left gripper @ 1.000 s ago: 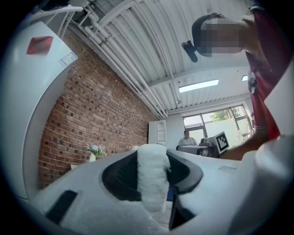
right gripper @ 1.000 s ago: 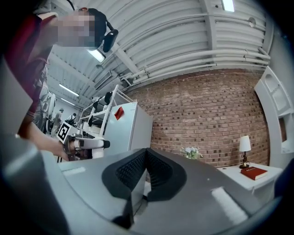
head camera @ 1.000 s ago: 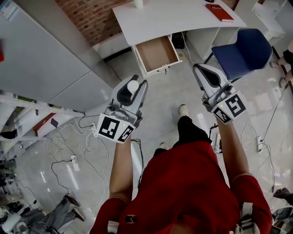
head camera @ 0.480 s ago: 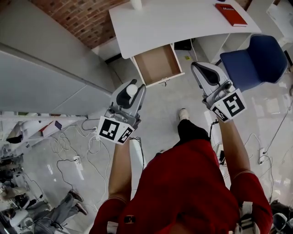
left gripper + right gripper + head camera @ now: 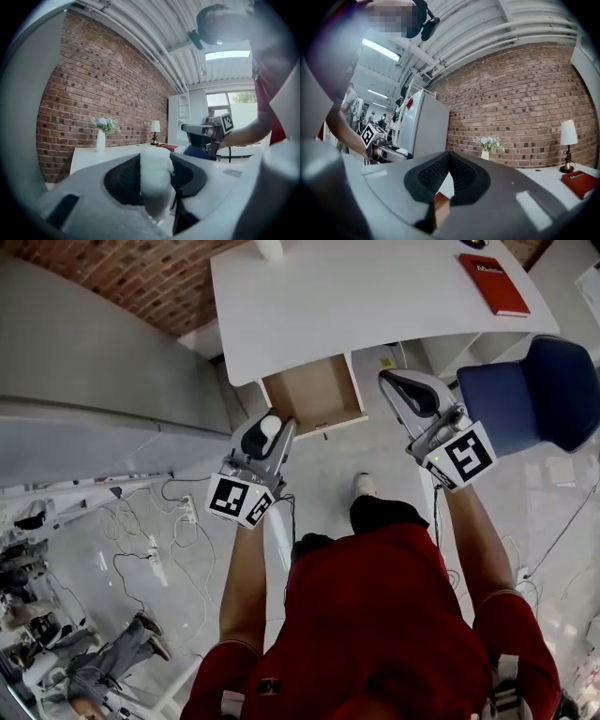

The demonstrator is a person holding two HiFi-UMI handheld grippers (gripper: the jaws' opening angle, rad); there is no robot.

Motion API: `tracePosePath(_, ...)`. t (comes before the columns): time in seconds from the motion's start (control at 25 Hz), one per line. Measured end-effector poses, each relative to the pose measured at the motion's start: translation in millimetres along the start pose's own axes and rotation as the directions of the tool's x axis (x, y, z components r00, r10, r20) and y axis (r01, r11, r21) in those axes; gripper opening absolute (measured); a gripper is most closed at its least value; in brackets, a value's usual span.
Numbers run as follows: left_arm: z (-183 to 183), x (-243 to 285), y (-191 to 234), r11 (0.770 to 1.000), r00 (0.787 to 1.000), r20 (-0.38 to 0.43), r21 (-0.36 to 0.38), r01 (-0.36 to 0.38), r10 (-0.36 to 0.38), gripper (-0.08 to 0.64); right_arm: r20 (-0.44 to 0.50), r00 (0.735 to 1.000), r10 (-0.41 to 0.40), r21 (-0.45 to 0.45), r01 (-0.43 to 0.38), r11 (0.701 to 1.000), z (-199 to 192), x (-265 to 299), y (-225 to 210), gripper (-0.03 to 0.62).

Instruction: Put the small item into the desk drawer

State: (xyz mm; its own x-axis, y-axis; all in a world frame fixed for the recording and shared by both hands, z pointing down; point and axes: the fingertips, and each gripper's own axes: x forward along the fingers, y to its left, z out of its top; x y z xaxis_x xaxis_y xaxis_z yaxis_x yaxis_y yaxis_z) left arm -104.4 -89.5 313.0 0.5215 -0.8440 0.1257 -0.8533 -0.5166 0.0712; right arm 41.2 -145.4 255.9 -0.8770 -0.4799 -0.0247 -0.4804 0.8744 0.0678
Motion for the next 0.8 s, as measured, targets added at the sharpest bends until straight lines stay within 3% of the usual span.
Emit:
tracePosePath(0.2,-29,37,10,1.0,0.998,-0.061,-0.022,-0.018,0.017,0.127,-0.018,0.999,0.027,0.016,-0.027,1.0,-19,10,-27,0.008)
tracePosePath(0.44,-69,71,25,0.999,0.991,-0.135,-0.047,-0.017,0.011,0.129,-0.018,1.0,0.003,0.044,-0.002,0.999,-37,22,-46,0.008)
tracePosePath(0.8,-150,104,49,0.995,0.971,-0.239,-0.097,0.01,-0.033,0.129,-0.141,0.99,-0.018,0.063,0.027,0.998,-116,36,-43,0.008)
